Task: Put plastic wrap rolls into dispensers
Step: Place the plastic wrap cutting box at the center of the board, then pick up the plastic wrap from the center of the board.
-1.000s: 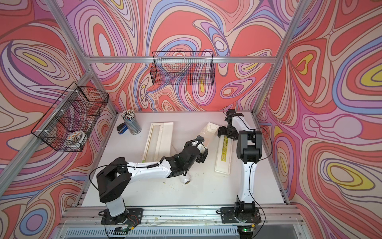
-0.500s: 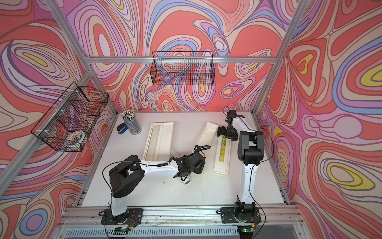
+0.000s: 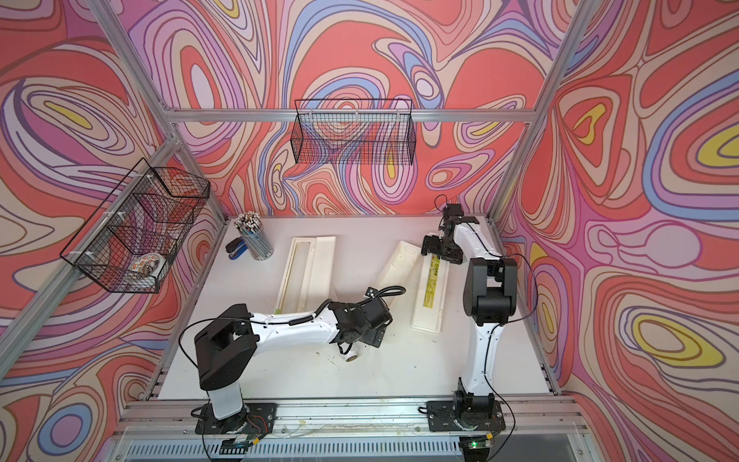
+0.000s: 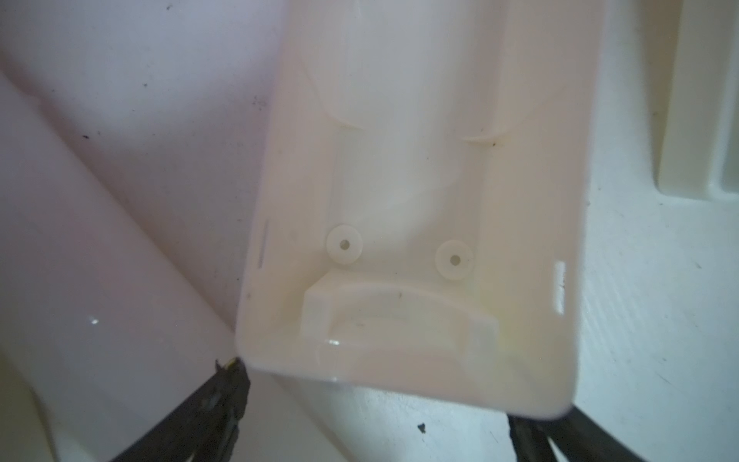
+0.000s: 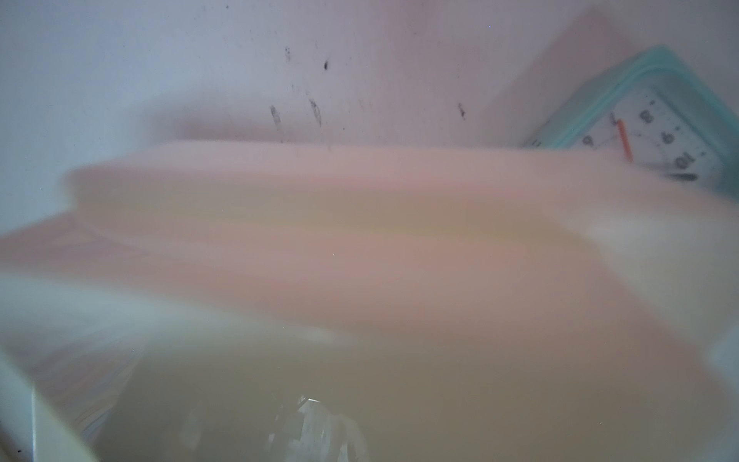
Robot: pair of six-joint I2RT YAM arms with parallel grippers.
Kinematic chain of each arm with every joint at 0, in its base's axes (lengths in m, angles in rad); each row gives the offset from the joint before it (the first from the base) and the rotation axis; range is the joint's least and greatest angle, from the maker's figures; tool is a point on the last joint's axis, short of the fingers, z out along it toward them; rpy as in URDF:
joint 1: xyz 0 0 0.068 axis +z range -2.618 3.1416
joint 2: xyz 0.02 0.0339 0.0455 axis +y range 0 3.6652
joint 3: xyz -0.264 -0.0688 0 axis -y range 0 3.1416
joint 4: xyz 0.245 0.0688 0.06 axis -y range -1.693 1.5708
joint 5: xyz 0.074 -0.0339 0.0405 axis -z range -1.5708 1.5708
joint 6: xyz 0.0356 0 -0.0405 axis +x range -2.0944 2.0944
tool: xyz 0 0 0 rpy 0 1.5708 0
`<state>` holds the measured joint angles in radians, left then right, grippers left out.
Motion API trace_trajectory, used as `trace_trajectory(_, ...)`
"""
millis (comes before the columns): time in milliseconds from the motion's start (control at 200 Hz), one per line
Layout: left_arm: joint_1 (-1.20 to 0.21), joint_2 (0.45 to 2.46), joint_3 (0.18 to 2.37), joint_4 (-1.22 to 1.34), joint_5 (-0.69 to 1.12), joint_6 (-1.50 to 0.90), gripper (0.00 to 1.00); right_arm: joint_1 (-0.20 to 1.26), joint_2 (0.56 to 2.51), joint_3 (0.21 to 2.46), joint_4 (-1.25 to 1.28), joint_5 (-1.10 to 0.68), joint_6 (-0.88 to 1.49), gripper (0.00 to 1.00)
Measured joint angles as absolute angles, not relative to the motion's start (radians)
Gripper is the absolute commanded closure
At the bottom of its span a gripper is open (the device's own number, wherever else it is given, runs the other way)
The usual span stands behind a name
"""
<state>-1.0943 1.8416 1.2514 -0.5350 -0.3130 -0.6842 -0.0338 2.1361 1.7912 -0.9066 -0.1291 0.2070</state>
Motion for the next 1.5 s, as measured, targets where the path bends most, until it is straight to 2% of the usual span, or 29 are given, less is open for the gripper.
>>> trace_trajectory(275, -1.093, 1.764, 1.259, -0.678, -0.347, -0.776, 0.02, -0.034, 2.209, 1.791, -0.904, -0.123, 0.208, 0.02)
trace_trajectory(471, -1.050, 1.752, 1.190, -0.691, -0.297, -0.886, 0.11, -0.034, 2.228, 1.798, -0.910, -0.123, 0.204, 0.02)
trace_trajectory(741, -0.987, 1.766, 1.128, -0.642, -0.228, -0.916, 0.08, -0.033, 2.248, 1.803, -0.933, -0.049, 0.246, 0.02)
trace_trajectory(866, -0.982, 1.793, 1.130, -0.628, -0.219, -0.913, 0.12, -0.033, 2.240, 1.782, -0.918, -0.012, 0.268, 0.02)
trace_trajectory(1037, -0.980, 1.821, 1.107, -0.608, -0.176, -0.913, 0.30, -0.025, 2.243, 1.799, -0.967, 0.091, 0.280, 0.02)
trace_trajectory(1162, -0.974, 1.814, 1.093, -0.598, -0.175, -0.919, 0.58, -0.011, 2.245, 1.803, -0.974, 0.163, 0.279, 0.02)
trace_trajectory(1262, -0.972, 1.802, 1.084, -0.573, -0.156, -0.881, 0.74, 0.012, 2.246, 1.803, -0.966, 0.214, 0.273, 0.02)
trace_trajectory(1497, -1.000, 1.750, 1.029, -0.574, -0.181, -0.857, 0.81, 0.033, 2.242, 1.787, -0.914, 0.203, 0.257, 0.02)
